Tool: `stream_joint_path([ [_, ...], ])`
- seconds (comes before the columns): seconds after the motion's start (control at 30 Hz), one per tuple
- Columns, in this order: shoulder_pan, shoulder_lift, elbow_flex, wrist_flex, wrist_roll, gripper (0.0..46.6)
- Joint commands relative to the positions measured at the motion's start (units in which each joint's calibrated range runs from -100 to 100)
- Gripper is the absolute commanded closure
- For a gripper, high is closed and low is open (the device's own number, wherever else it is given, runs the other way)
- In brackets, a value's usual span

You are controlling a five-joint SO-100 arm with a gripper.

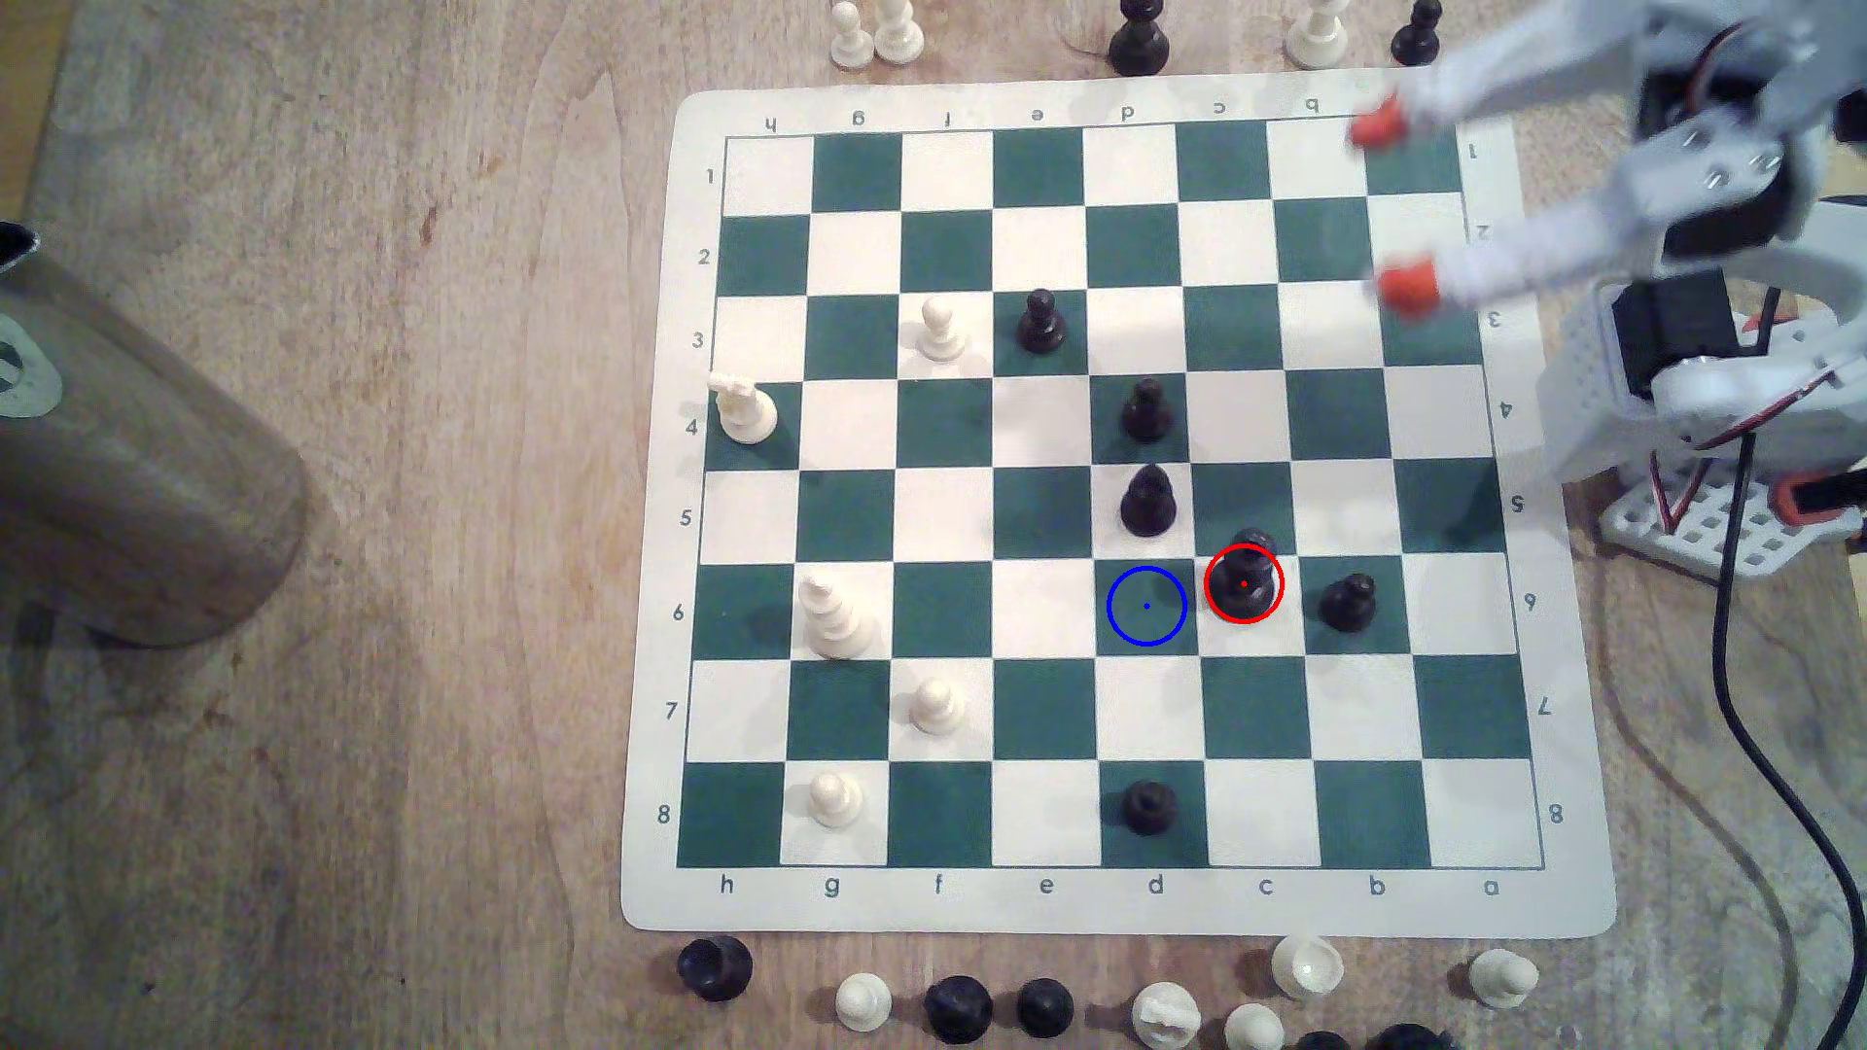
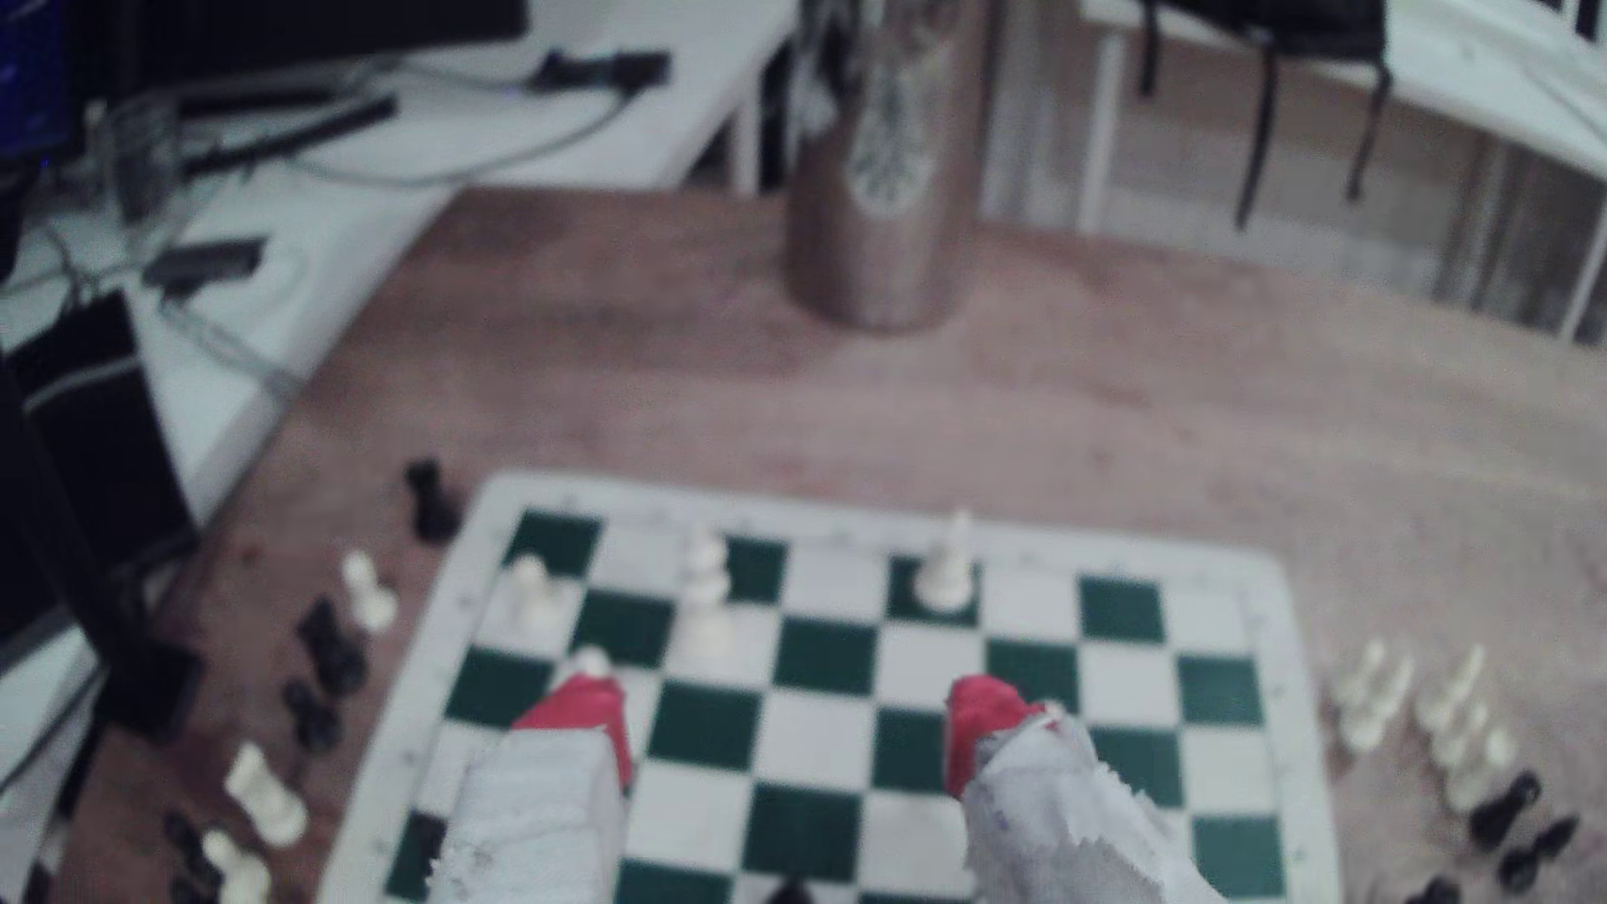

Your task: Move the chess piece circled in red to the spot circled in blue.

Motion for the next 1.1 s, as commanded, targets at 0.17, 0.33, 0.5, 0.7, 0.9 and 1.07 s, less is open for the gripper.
stream_joint_path([
  [0.17,-7.9,7.6,-1.5,12.2,-4.9,21.3],
  [0.33,-9.4,8.8,4.1,11.3,-6.9,18.9],
  [0.5,-10.7,11.3,11.4,7.0,-7.1,21.4],
  [0.7,-12.8,14.9,13.8,3.8,-7.1,27.5],
  [0.9,-13.9,20.7,14.6,-0.7,-8.7,27.4],
  [1.07,-14.3,22.8,15.2,-1.8,-9.0,27.2],
])
